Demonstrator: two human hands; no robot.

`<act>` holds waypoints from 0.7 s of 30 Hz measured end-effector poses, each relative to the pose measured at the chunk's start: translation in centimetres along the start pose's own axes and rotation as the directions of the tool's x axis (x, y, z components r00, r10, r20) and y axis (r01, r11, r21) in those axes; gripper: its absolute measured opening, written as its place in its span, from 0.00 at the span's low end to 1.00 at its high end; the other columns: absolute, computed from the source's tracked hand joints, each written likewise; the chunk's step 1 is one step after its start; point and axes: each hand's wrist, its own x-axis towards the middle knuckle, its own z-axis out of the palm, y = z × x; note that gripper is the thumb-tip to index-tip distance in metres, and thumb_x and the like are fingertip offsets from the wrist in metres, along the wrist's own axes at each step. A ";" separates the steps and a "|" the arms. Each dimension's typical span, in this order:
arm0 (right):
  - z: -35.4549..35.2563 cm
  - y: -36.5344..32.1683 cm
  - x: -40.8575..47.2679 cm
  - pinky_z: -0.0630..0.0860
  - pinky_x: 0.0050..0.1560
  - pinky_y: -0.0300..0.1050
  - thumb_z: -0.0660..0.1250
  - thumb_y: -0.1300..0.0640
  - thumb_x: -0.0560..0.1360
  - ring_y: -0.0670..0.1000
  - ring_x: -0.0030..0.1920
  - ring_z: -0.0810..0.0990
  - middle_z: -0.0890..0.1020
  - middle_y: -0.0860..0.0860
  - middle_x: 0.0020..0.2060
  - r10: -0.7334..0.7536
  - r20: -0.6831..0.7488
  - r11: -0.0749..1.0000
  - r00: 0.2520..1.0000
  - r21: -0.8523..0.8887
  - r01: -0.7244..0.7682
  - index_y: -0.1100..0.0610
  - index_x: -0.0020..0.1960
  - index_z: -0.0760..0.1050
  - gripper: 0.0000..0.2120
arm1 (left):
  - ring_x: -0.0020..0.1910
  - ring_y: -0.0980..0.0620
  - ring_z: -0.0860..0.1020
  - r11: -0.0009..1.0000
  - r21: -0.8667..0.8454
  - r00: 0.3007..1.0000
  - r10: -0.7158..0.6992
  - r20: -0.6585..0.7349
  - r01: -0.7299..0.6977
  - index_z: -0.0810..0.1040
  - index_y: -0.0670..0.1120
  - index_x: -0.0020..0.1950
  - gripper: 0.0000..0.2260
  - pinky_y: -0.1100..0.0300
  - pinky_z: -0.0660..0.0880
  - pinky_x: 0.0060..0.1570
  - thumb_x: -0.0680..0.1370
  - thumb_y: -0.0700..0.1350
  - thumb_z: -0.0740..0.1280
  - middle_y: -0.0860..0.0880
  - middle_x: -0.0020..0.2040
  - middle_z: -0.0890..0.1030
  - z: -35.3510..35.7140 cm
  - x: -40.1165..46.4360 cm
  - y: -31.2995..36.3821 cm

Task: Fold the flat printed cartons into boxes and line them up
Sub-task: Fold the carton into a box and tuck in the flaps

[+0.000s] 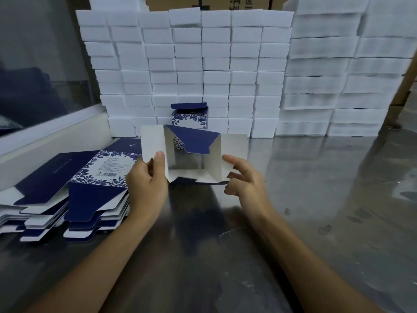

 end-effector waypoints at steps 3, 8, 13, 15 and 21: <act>-0.1 0.2 0.1 0.79 0.41 0.34 0.71 0.56 0.75 0.43 0.49 0.82 0.83 0.43 0.50 -0.033 -0.080 0.999 0.996 0.017 0.034 0.44 0.56 0.79 0.12 | 0.38 0.59 0.78 0.998 0.026 0.999 0.053 -0.012 -0.052 0.75 0.45 0.42 0.14 0.60 0.77 0.41 0.82 0.52 0.61 0.53 0.36 0.78 0.0 -0.1 -0.1; -0.1 0.3 0.5 0.78 0.38 0.32 0.71 0.58 0.78 0.42 0.44 0.84 0.86 0.41 0.42 -0.144 -0.321 0.989 0.936 -0.066 0.129 0.47 0.48 0.82 0.06 | 0.31 0.62 0.72 0.972 0.125 0.979 0.196 0.049 -0.201 0.66 0.56 0.34 0.14 0.71 0.64 0.31 0.80 0.53 0.58 0.56 0.30 0.71 0.4 -0.8 0.0; -0.1 0.2 0.6 0.75 0.33 0.30 0.73 0.60 0.75 0.38 0.35 0.80 0.83 0.35 0.35 -0.197 -0.385 0.978 0.901 -0.142 0.153 0.44 0.41 0.80 0.11 | 0.32 0.61 0.70 0.902 0.220 0.927 0.353 0.123 -0.372 0.68 0.53 0.42 0.12 0.67 0.62 0.32 0.82 0.55 0.55 0.58 0.33 0.69 0.1 -1.1 -0.2; 0.0 0.3 0.6 0.74 0.33 0.29 0.73 0.60 0.74 0.37 0.34 0.78 0.82 0.34 0.34 -0.212 -0.402 0.974 0.891 -0.167 0.156 0.44 0.41 0.80 0.11 | 0.31 0.60 0.70 0.868 0.258 0.904 0.386 0.185 -0.424 0.67 0.54 0.41 0.12 0.65 0.61 0.30 0.82 0.55 0.54 0.58 0.32 0.68 0.0 -1.1 -0.1; -0.3 0.6 0.4 0.75 0.36 0.29 0.72 0.63 0.74 0.38 0.37 0.79 0.82 0.36 0.34 -0.249 -0.410 0.962 0.878 -0.209 0.175 0.44 0.40 0.80 0.14 | 0.23 0.49 0.66 0.816 0.395 0.894 0.304 0.328 -0.422 0.59 0.54 0.29 0.19 0.60 0.56 0.26 0.79 0.55 0.56 0.56 0.23 0.64 -0.2 -1.3 -0.2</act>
